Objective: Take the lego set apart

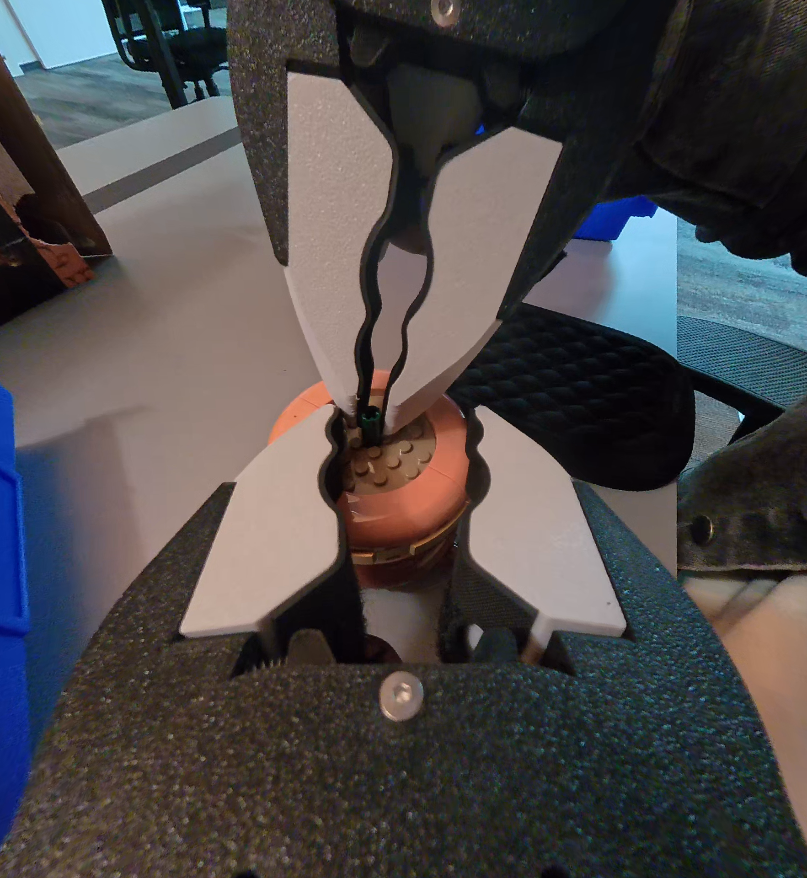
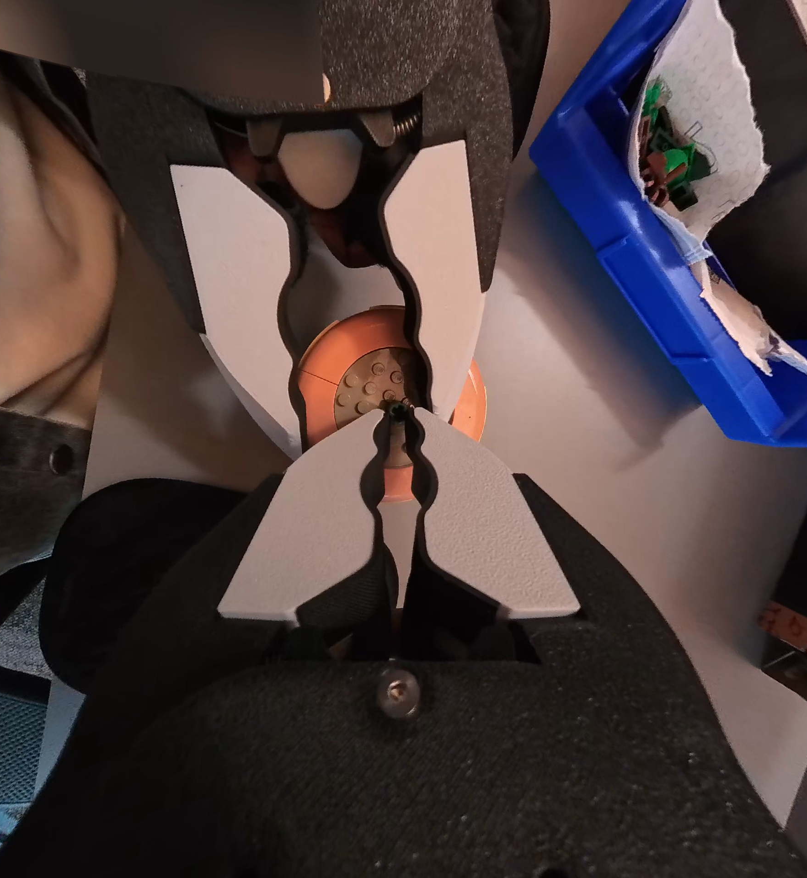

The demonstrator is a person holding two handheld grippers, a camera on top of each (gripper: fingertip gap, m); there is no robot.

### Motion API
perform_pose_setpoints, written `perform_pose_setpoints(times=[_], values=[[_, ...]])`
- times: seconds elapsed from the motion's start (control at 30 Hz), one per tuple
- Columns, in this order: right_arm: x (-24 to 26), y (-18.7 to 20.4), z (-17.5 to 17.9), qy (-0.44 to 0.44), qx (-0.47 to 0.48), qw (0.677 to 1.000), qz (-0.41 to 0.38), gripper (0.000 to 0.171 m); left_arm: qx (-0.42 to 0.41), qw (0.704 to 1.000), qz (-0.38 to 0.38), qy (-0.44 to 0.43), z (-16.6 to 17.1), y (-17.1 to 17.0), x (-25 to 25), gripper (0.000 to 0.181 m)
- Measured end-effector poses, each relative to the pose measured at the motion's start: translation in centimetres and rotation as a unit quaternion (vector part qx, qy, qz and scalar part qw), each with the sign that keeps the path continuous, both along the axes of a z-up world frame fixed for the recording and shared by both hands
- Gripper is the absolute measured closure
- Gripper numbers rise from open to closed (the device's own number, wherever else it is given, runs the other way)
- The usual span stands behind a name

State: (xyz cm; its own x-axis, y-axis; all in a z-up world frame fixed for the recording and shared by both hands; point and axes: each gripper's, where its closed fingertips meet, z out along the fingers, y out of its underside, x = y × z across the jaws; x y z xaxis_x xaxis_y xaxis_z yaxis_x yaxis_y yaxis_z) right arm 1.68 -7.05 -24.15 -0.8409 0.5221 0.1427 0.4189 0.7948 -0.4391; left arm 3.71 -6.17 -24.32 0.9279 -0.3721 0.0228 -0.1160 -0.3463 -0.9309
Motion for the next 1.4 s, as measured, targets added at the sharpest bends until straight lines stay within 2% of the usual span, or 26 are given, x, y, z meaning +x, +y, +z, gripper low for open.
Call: perform_pose_setpoints(times=[0.03, 0.1, 0.13, 0.17, 0.2, 0.27, 0.4, 0.57, 0.73, 0.9, 0.97, 1.1, 1.27, 1.4], values=[[-0.1, -0.1, 0.7, 0.009, -0.014, 1.000, -0.001, 0.165, -0.001, 1.000, 0.000, -0.003, 0.0, 0.0, 0.0, 0.133], [-0.8, -1.0, 7.9, 0.102, -0.139, 0.985, -0.005, 0.167, -0.001, 1.000, -0.002, -0.007, 0.0, -0.1, 0.0, 0.133], [-0.8, 1.2, 9.2, 0.125, -0.079, 0.989, -0.028, 0.166, -0.002, 1.000, -0.004, -0.003, 0.0, -0.1, 0.0, 0.133], [-0.4, 3.3, 8.5, 0.104, -0.007, 0.993, -0.047, 0.166, -0.004, 1.000, -0.005, -0.001, 0.0, 0.0, 0.0, 0.133], [0.2, 3.9, 7.5, 0.069, 0.009, 0.996, -0.054, 0.166, -0.005, 1.000, -0.005, 0.000, 0.0, 0.0, 0.0, 0.133], [0.5, 3.7, 7.1, 0.075, -0.003, 0.996, -0.056, 0.166, -0.005, 1.000, -0.003, -0.003, 0.0, 0.0, 0.0, 0.134], [-0.5, 2.9, 9.3, 0.139, -0.141, 0.977, -0.084, 0.166, -0.003, 1.000, 0.002, -0.001, 0.1, 0.0, 0.2, 0.134], [-1.0, 1.4, 11.9, 0.162, -0.282, 0.943, -0.074, 0.166, 0.003, 1.000, 0.005, -0.009, 0.5, 0.0, 0.3, 0.127], [-1.5, 1.3, 13.9, 0.171, -0.362, 0.913, -0.073, 0.166, 0.112, 0.990, 0.041, -0.072, 5.4, -0.8, -1.3, 0.123], [-1.1, -0.9, 14.5, 0.138, -0.436, 0.888, -0.040, 0.166, 0.251, 0.953, 0.018, -0.168, 11.6, -3.9, -3.4, 0.146], [-1.3, -1.9, 14.3, 0.111, -0.472, 0.873, -0.042, 0.166, 0.292, 0.949, 0.029, -0.111, 12.7, -4.7, -4.2, 0.158], [-2.0, -3.1, 13.4, 0.074, -0.519, 0.849, -0.069, 0.166, 0.314, 0.949, 0.031, 0.015, 13.0, -4.8, -3.8, 0.160], [-2.4, -3.6, 13.2, 0.044, -0.580, 0.808, -0.095, 0.166, 0.310, 0.946, 0.037, 0.093, 12.7, -4.1, -3.9, 0.167], [-2.4, -3.6, 12.2, 0.031, -0.582, 0.805, -0.109, 0.166, 0.308, 0.942, 0.039, 0.126, 12.6, -3.7, -3.8, 0.167]])
